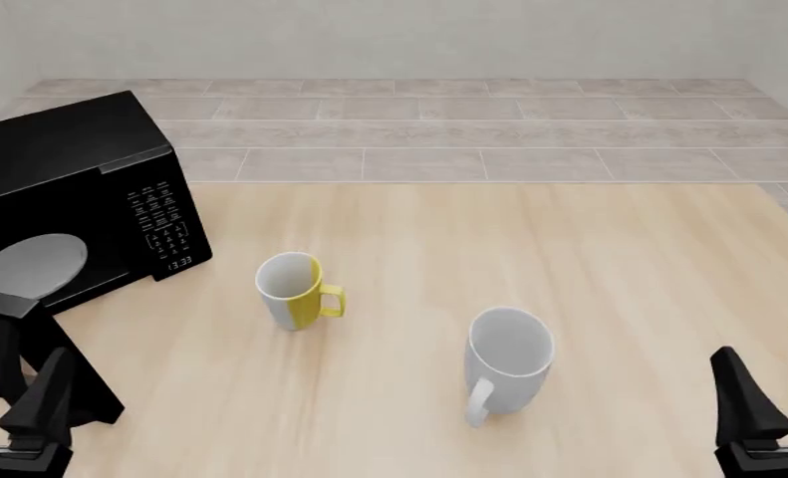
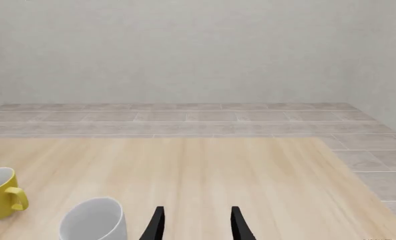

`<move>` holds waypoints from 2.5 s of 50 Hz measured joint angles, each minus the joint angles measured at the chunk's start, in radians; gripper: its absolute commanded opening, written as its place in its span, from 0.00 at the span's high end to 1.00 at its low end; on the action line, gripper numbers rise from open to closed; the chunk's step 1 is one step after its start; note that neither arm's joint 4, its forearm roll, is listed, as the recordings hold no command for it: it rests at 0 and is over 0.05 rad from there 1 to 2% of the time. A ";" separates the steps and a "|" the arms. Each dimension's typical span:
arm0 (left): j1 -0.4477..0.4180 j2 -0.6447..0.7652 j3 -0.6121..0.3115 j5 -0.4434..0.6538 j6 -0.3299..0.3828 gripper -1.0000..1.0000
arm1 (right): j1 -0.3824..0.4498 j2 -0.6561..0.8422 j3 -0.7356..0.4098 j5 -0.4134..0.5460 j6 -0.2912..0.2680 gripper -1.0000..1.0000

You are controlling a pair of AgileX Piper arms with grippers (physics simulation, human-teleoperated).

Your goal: Close the microwave.

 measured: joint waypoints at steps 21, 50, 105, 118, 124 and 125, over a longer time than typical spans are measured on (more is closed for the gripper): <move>0.005 0.000 0.000 0.014 -0.011 0.00 | -0.006 0.004 -0.001 -0.010 0.003 0.00; 0.051 0.426 0.000 -0.340 -0.025 0.00 | -0.014 0.000 0.000 -0.013 0.007 0.00; 0.047 1.004 -0.151 -0.704 -0.097 0.00 | -0.027 0.005 0.000 -0.011 0.021 0.00; 0.040 1.080 -0.206 -0.705 -0.092 0.00 | -0.029 0.003 0.000 -0.012 0.024 0.00; 0.040 1.112 -0.231 -0.705 -0.091 0.00 | -0.028 0.004 0.000 -0.013 0.025 0.00; 0.040 1.118 -0.236 -0.705 -0.091 0.00 | -0.028 0.004 0.000 -0.014 0.026 0.00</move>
